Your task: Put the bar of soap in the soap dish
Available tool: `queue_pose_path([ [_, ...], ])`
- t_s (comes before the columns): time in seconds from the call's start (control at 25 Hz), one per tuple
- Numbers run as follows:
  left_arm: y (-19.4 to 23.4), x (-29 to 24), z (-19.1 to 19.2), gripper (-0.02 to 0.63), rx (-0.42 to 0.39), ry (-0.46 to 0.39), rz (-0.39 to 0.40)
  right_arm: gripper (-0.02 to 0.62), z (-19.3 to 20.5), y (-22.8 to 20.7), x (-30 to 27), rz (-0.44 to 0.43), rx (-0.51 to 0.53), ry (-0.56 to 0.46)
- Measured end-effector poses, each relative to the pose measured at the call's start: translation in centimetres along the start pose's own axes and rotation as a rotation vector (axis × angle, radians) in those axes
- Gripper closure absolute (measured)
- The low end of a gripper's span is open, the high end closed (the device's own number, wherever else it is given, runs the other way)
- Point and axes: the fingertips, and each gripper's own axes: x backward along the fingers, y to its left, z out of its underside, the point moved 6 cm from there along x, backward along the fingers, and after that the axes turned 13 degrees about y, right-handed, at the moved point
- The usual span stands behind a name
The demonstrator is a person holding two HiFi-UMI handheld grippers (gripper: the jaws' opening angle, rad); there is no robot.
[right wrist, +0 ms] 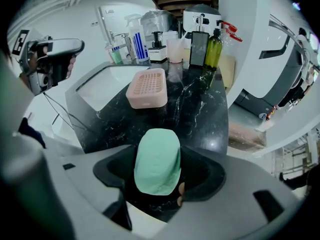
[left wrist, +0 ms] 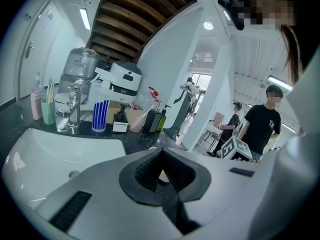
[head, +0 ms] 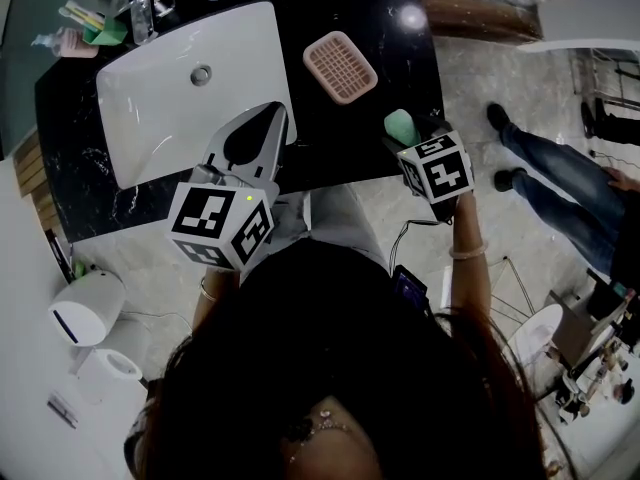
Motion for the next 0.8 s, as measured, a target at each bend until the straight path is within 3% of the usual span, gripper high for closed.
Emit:
queue_pose_path([
  [0.8,-0.2,2.3,-0.9,0.604,-0.004,-0.081,-0.012,0.313,-3.3,0.4,5.0,0.047,0.042,-0.118],
])
